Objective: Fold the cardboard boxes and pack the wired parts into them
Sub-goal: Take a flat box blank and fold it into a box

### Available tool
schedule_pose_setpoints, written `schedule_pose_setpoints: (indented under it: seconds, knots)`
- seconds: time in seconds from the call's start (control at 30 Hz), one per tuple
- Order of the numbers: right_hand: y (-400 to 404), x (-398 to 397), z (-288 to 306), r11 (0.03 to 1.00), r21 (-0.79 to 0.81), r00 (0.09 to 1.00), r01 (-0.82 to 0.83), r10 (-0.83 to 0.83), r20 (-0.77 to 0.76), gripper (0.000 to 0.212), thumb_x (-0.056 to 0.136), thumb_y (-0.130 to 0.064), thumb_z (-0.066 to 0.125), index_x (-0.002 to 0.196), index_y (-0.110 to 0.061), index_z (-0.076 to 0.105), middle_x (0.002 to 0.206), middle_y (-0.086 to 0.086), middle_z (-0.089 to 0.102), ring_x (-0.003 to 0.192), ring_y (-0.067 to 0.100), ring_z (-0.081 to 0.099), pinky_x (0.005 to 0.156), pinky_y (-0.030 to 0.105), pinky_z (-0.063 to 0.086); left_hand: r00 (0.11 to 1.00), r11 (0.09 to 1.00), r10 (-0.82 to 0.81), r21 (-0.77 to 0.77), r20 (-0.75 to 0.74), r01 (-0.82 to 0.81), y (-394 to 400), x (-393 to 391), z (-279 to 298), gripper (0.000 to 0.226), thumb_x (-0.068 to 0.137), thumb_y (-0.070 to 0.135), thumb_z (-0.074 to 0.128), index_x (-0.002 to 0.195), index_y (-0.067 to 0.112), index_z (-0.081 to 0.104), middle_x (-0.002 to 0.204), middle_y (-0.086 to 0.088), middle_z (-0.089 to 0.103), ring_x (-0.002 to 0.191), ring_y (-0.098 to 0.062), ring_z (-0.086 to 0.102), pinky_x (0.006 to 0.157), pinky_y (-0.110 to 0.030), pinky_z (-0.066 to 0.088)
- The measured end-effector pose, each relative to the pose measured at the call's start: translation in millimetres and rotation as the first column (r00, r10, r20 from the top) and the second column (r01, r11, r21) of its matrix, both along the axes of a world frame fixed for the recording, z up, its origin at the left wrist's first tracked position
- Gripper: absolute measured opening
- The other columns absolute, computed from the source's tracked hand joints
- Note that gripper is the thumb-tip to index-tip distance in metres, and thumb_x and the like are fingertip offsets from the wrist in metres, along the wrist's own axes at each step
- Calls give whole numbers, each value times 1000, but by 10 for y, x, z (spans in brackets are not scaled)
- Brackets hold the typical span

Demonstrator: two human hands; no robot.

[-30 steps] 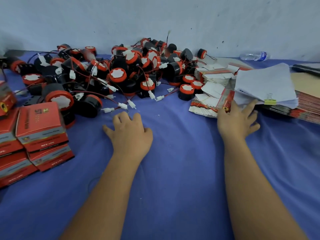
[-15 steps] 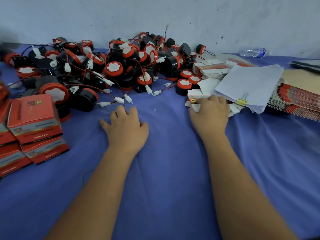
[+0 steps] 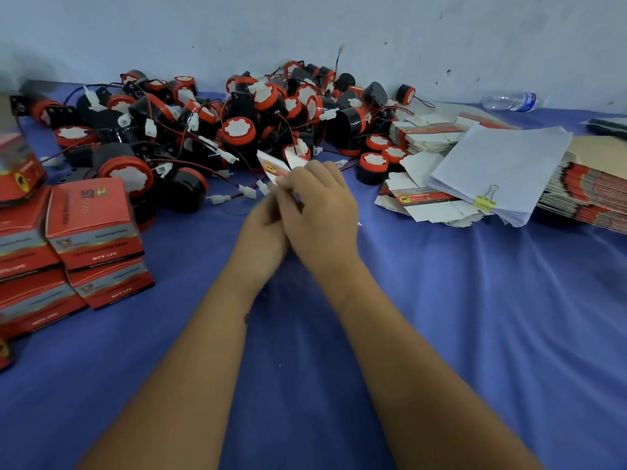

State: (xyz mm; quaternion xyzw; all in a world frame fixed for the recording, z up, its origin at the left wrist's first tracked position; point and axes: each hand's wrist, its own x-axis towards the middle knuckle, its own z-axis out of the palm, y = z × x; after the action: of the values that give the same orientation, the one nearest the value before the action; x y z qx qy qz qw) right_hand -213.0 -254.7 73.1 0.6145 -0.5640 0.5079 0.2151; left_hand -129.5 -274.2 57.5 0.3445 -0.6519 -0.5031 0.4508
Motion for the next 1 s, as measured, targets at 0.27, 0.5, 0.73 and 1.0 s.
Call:
schedule_pose_setpoints:
  seconds: [0.27,0.5,0.73,1.0]
  knots:
    - [-21,222,-167,920,269,929,-284,194,317,31,92,-22,53,117,-11,67,114,2,67,108,18,55,92,36,47,793,859,164,480,-587,177,-145,38,55,24,102,11,38,101,4,62,89,-9,66,86,-20,65,76,-29,56]
    - [-23,-133,-224,916,392,989,-81,26,144,44,85,-18,71,128,-15,63,136,1,57,123,24,49,106,33,35,895,907,385,273,-225,-322,-270,135,7,21,100,6,49,93,15,67,78,1,73,68,-15,73,54,-23,56]
    - [12,-221,-209,843,457,937,-283,142,318,46,77,-31,79,121,-32,67,110,-12,66,104,10,53,86,23,44,912,919,366,227,-186,-322,-295,273,25,29,95,6,48,106,28,65,76,5,73,60,-11,69,51,-22,53]
    - [36,-246,-202,785,381,756,-488,161,634,10,89,-23,70,94,-32,74,75,-14,70,69,1,64,61,10,45,924,954,265,214,-275,-210,-262,294,48,42,85,25,59,125,38,57,132,2,53,103,-5,64,79,-24,54]
